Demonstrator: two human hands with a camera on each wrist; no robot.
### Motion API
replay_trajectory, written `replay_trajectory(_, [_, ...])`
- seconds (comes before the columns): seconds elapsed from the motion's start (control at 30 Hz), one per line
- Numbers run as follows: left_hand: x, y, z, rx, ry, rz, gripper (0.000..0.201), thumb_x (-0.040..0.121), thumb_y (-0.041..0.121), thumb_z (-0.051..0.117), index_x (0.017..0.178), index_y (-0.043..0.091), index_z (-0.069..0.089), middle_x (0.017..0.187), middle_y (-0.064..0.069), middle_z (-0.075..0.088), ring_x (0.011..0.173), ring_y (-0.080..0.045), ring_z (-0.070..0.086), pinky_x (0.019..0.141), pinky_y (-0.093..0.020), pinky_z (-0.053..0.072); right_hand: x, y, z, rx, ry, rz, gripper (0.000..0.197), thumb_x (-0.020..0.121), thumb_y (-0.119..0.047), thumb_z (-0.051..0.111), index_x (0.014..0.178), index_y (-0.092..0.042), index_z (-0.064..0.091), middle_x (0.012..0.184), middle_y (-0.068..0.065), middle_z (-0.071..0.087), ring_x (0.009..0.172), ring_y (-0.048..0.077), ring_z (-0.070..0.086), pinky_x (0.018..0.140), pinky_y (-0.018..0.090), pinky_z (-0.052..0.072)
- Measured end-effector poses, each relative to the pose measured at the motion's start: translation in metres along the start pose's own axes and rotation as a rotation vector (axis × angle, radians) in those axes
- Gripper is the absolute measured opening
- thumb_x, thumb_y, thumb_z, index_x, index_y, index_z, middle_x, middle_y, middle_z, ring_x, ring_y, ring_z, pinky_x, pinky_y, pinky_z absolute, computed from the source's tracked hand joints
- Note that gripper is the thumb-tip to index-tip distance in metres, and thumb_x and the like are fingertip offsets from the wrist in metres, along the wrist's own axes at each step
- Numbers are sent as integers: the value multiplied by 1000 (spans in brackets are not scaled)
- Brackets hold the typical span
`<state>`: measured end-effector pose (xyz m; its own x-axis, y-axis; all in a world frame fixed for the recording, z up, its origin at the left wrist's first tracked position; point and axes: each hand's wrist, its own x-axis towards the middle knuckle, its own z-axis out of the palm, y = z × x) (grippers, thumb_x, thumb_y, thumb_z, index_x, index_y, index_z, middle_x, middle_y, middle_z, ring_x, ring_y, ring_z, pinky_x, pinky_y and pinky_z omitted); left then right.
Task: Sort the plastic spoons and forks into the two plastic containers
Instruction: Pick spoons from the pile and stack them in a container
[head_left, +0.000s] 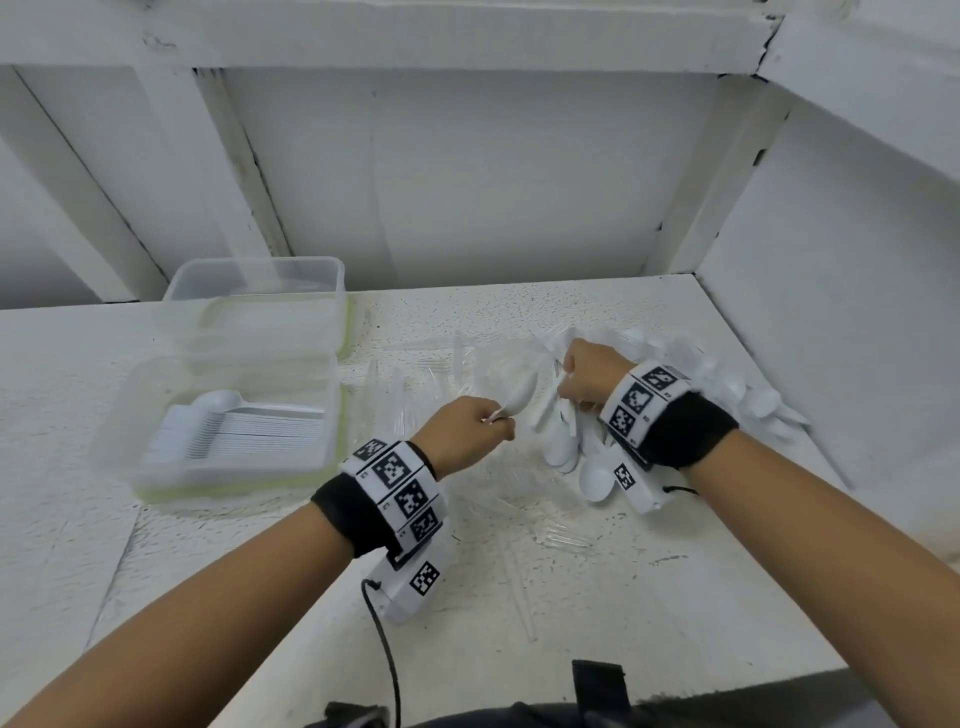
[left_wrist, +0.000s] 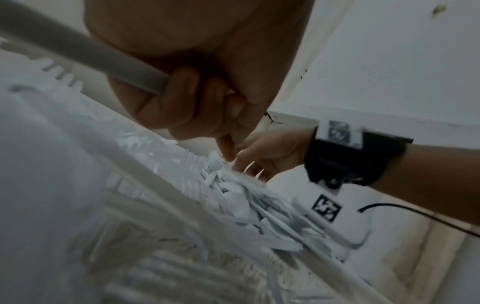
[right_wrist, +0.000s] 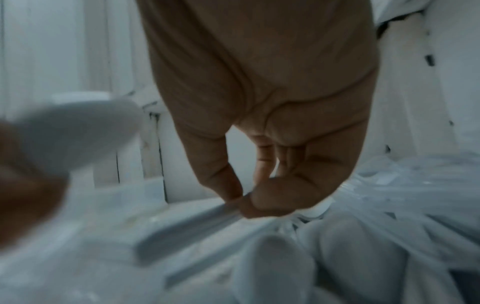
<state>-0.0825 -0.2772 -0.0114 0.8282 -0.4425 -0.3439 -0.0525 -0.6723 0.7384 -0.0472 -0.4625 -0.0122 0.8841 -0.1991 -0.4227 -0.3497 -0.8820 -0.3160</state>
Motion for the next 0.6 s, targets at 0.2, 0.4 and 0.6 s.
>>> replay_trajectory(0.2, [33, 15, 13, 210, 1, 40, 33, 92, 24, 49, 61, 12, 47, 59, 0, 44, 56, -14, 41, 50, -24, 28, -40, 15, -18, 628, -100, 32, 15, 87, -2, 59, 91, -13, 50, 73, 7, 57, 58, 15, 54, 54, 27, 48])
replay_trajectory(0.4, [45, 20, 31, 328, -73, 19, 28, 90, 37, 55, 92, 11, 64, 80, -1, 56, 75, -17, 53, 54, -20, 36, -55, 37, -14, 755, -75, 106, 32, 88, 2, 56, 118, -6, 51, 86, 16, 62, 71, 21, 60, 60, 26, 51])
replay_trajectory(0.6, [46, 21, 47, 487, -123, 35, 32, 88, 40, 58, 89, 8, 57, 78, -1, 50, 76, -17, 50, 56, -22, 36, -58, 43, -9, 711, -44, 146, 18, 89, 9, 44, 101, 10, 59, 81, 18, 60, 64, 17, 60, 56, 25, 55])
